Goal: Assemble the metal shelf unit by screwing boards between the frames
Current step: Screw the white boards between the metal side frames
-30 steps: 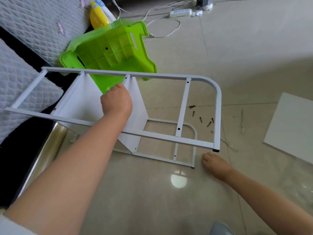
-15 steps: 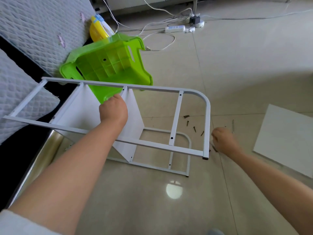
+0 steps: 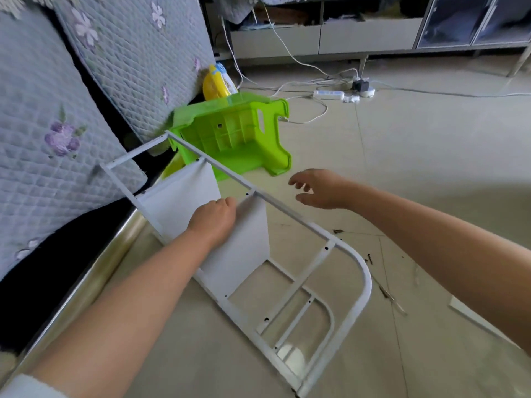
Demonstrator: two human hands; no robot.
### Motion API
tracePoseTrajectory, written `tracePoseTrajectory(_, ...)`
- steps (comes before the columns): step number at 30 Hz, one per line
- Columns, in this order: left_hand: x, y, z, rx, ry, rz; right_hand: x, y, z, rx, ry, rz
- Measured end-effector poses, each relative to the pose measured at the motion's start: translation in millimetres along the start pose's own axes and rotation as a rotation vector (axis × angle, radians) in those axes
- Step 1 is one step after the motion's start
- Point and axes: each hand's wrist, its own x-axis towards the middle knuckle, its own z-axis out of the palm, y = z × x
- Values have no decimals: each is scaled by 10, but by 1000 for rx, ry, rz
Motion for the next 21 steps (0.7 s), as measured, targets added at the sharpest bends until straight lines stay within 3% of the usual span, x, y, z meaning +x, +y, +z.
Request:
tracePoseTrajectory(7, -371, -113, 50, -211, -28, 138, 260, -615, 240, -61, -331, -110)
tracePoseTrajectory(11, -536, -341, -34, -212, -211, 101, 270, -704, 390, -218, -230, -179)
tracePoseTrajectory(14, -666, -484, -51, -183, -355, 109, 272, -678, 360, -249, -254, -183)
tracePoseTrajectory(21, -831, -481, -150, -106, -456, 223, 75, -804, 378, -299, -334, -182)
